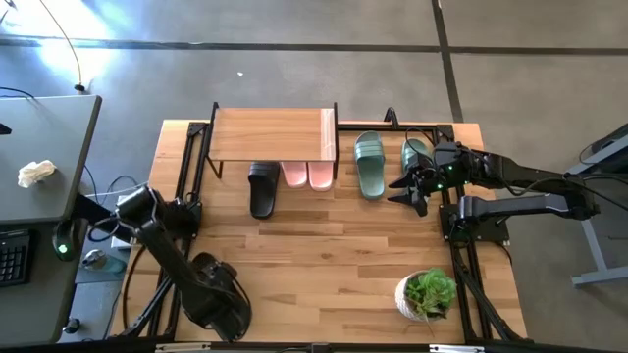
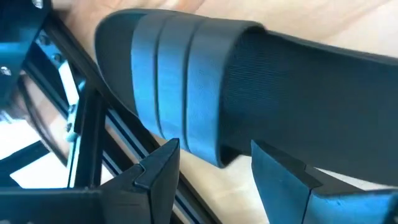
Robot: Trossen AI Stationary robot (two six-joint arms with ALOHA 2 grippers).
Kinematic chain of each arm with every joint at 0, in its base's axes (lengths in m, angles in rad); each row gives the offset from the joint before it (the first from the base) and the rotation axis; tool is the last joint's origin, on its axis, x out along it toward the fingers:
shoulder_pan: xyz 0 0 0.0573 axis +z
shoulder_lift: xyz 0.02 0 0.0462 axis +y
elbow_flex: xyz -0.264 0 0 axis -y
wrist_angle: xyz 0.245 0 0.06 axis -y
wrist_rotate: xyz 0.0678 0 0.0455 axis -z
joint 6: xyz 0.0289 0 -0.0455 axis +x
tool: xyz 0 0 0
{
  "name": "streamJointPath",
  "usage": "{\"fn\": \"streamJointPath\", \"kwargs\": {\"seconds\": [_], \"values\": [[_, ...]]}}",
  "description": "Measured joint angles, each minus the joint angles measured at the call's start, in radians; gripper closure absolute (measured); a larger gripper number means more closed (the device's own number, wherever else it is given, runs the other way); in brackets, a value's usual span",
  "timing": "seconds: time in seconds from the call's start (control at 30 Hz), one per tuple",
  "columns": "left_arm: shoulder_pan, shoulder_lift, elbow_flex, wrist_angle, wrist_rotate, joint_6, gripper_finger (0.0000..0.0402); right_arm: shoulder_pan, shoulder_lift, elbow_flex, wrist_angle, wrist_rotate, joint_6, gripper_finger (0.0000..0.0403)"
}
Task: Pick and place slides into the shelf
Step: Put the left black slipper under the shelf
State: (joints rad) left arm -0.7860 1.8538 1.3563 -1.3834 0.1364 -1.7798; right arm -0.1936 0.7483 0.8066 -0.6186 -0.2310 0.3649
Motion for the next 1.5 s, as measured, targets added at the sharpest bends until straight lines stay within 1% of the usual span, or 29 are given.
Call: {"fn": "streamJointPath", "kwargs": {"seconds": [0.33,0.57,0.63,0.7,0.77,0.83,0.93,0.97,1.0,1.07,1.13,1.23,1.33,1.43,1.5], "values": [[0.0,0.115,0.0,-0.048,-0.058,0.007,0.022,0.0,0.0,0.0,0.0,0.003,-0.003,0.018],[0.0,0.178,0.0,-0.127,-0.055,0.029,0.022,0.0,0.0,0.0,-0.001,0.002,-0.003,0.018],[0.0,0.188,0.0,-0.136,-0.058,0.022,0.0225,0.0,0.0,0.0,-0.002,0.002,-0.004,0.018],[0.0,0.19,0.0,-0.136,-0.072,0.012,0.0242,0.0,0.0,0.0,-0.002,0.002,-0.005,0.018],[0.0,0.19,0.0,-0.138,-0.093,-0.014,0.0268,0.0,0.0,0.0,-0.002,0.002,-0.005,0.018],[-0.001,0.19,0.0,-0.142,-0.105,-0.027,0.0304,0.0,0.0,0.0,-0.002,0.002,-0.006,0.018],[0.0,0.19,0.0,-0.146,-0.123,-0.023,0.0372,0.0,0.0,0.0,-0.002,0.002,-0.006,0.018],[0.0,0.19,0.0,-0.15,-0.131,-0.019,0.0386,0.0,0.0,0.0,-0.003,0.001,-0.006,0.018],[0.0,0.19,0.0,-0.155,-0.138,-0.014,0.039,0.0,0.0,0.0,-0.002,0.0,-0.006,0.018],[-0.001,0.19,0.008,-0.185,-0.152,-0.008,0.0381,0.0,0.0,0.0,-0.002,0.0,-0.006,0.018],[0.0,0.183,0.016,-0.184,-0.191,0.034,0.0378,0.0,0.0,0.0,-0.003,0.0,-0.004,0.018],[0.0,0.165,0.023,-0.187,-0.313,0.071,0.0394,0.0,0.0,0.0,-0.003,0.0,-0.001,0.018],[0.01,0.156,0.029,-0.181,-0.393,0.155,0.039,0.0,0.0,0.0,-0.007,0.0,0.004,0.018],[0.027,0.148,0.039,-0.183,-0.442,0.252,0.0395,0.0,0.0,0.0,-0.007,0.0,0.019,0.018],[0.039,0.144,0.038,-0.185,-0.456,0.375,0.0396,0.0,0.0,0.0,-0.008,0.0,0.019,0.018]]}}
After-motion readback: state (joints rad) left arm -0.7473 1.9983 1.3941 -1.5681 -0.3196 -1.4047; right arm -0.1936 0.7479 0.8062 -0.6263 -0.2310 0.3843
